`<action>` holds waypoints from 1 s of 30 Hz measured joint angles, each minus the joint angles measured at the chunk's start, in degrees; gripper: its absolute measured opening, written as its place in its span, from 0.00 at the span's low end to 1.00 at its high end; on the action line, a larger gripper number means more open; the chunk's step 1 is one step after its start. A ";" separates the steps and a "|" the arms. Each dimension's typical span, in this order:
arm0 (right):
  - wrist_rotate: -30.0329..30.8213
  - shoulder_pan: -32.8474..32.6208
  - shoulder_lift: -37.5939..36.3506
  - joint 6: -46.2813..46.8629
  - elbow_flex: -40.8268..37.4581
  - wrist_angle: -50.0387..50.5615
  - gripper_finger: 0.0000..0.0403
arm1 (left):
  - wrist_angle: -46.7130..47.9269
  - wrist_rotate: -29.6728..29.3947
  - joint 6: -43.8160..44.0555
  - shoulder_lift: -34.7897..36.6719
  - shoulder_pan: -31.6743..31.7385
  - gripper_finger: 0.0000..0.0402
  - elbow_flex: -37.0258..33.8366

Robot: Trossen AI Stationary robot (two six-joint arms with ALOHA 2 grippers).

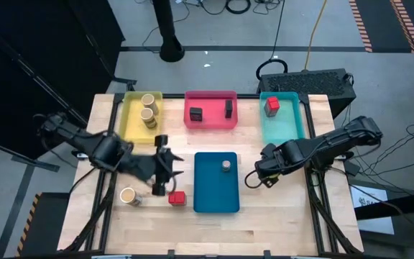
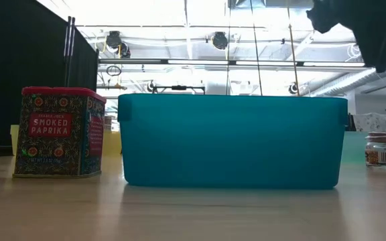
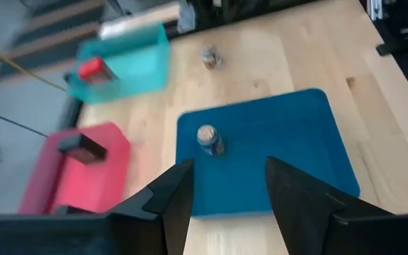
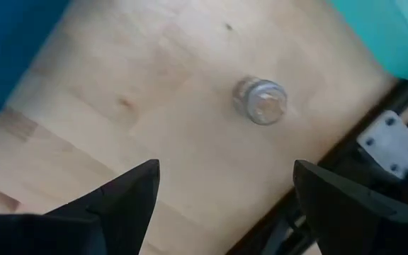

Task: Sort spices by type
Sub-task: Put the brown seasoning bottle into the blue bin

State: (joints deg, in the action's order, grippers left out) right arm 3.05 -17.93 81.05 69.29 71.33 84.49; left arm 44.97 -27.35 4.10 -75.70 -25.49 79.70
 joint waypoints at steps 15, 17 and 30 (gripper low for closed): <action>1.92 8.97 -5.00 0.31 0.00 1.27 0.76 | -2.65 -20.55 0.05 0.35 -9.98 0.44 -1.05; 1.90 10.54 -5.04 -0.99 -0.01 1.28 0.76 | -2.61 -22.29 0.03 0.35 -10.43 0.44 -1.80; -6.20 16.93 -14.12 -0.33 -20.06 -12.56 0.76 | -1.99 -25.88 2.12 0.46 -12.94 0.44 -6.21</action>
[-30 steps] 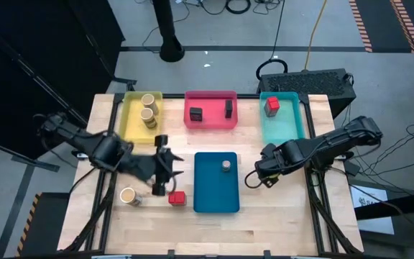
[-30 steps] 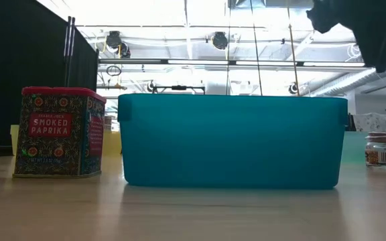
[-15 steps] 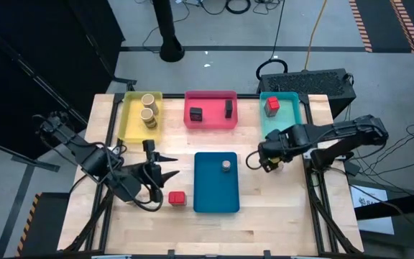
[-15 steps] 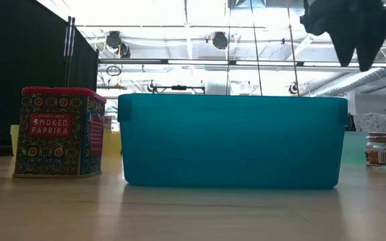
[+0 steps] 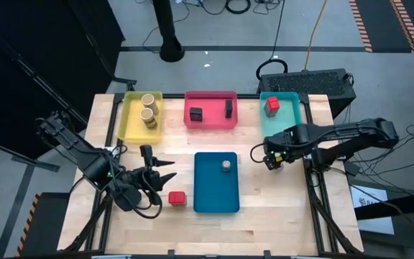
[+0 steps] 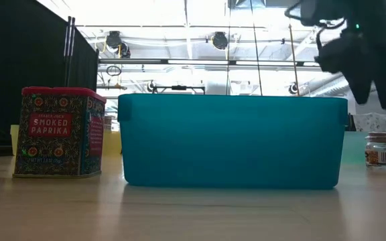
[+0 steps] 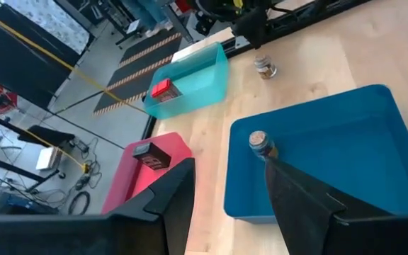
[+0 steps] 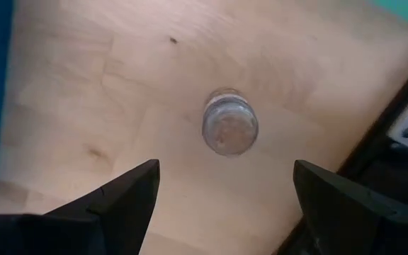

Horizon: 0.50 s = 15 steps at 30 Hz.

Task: Sort spices by type
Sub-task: Put the brown seasoning bottle into the blue bin

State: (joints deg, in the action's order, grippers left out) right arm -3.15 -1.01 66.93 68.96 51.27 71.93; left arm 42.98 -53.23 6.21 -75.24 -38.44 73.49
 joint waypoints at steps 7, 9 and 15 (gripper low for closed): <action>-0.04 1.50 -1.80 2.39 -7.11 -4.65 0.76 | -0.02 -2.98 -1.05 0.00 0.48 0.44 0.00; -0.03 1.89 -1.58 2.39 -8.52 -6.41 0.76 | 0.00 -3.13 -1.09 0.00 0.59 0.44 0.00; 0.04 3.03 -0.52 2.35 -11.62 -11.21 0.76 | 0.00 -4.61 -2.18 0.00 0.59 0.44 0.00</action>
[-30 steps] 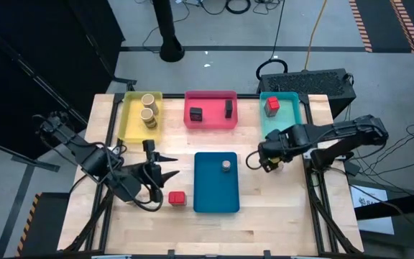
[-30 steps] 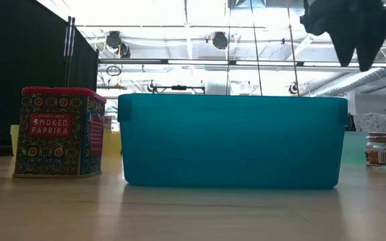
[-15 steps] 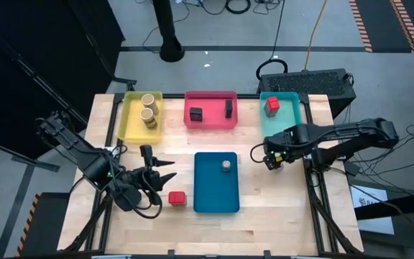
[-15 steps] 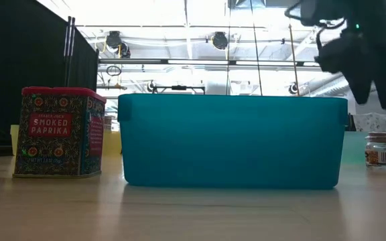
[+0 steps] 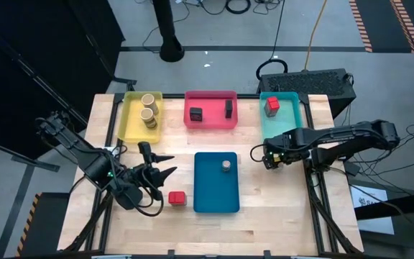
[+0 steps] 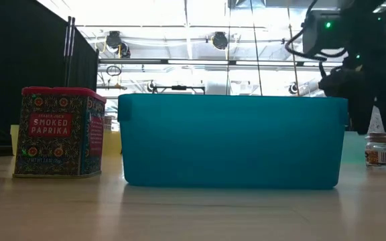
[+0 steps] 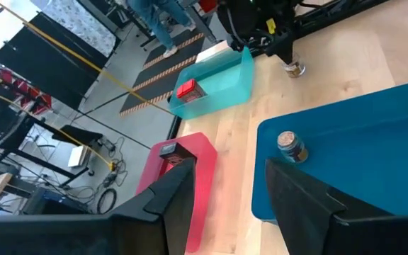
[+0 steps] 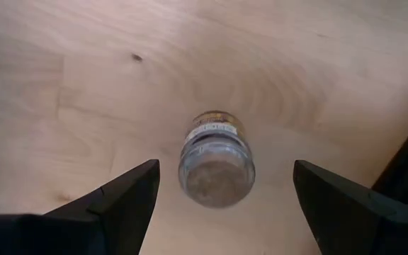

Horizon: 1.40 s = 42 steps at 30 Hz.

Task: Sort spices by type
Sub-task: Put the brown seasoning bottle into the blue bin

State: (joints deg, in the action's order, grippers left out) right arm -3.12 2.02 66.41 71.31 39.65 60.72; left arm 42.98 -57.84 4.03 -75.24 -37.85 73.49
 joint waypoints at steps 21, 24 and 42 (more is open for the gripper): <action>-3.01 0.15 2.74 0.17 -3.29 -5.13 0.37 | 0.00 -0.02 0.17 0.00 0.00 0.44 0.00; -3.28 0.15 2.71 -0.34 -3.20 -5.11 0.36 | -0.01 0.00 0.21 0.00 -0.02 0.44 0.00; 10.43 -6.24 12.88 -12.34 32.34 1.51 0.36 | 0.06 0.12 1.66 0.00 -0.02 0.44 0.00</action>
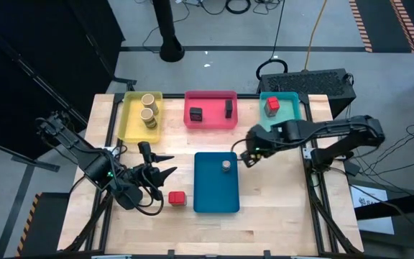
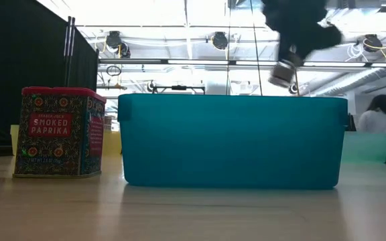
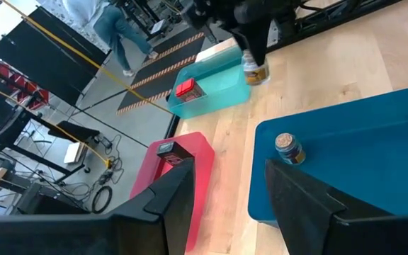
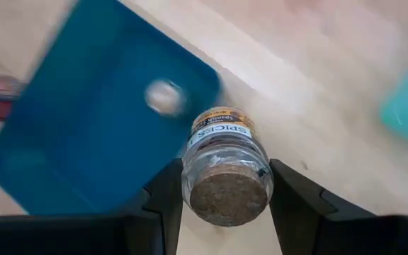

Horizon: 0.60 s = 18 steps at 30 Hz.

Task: Sort spices by type
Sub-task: Put the brown seasoning bottle into the blue bin

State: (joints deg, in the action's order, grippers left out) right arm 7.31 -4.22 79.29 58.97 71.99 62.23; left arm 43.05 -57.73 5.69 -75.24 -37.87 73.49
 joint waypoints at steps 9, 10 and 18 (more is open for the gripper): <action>1.71 -2.74 15.49 -12.58 16.23 0.07 0.36 | 0.43 0.01 1.49 0.00 0.00 0.44 0.00; 1.59 -3.08 16.94 -13.63 17.18 0.12 0.36 | 0.84 0.01 1.73 0.00 0.00 0.44 0.00; -3.64 -5.40 24.81 -19.69 21.31 0.26 0.36 | 2.97 -0.01 4.55 0.00 0.02 0.44 0.02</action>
State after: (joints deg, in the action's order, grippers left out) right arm 3.67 -9.62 104.10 39.28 93.30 62.49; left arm 46.02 -57.74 10.24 -75.24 -37.85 73.52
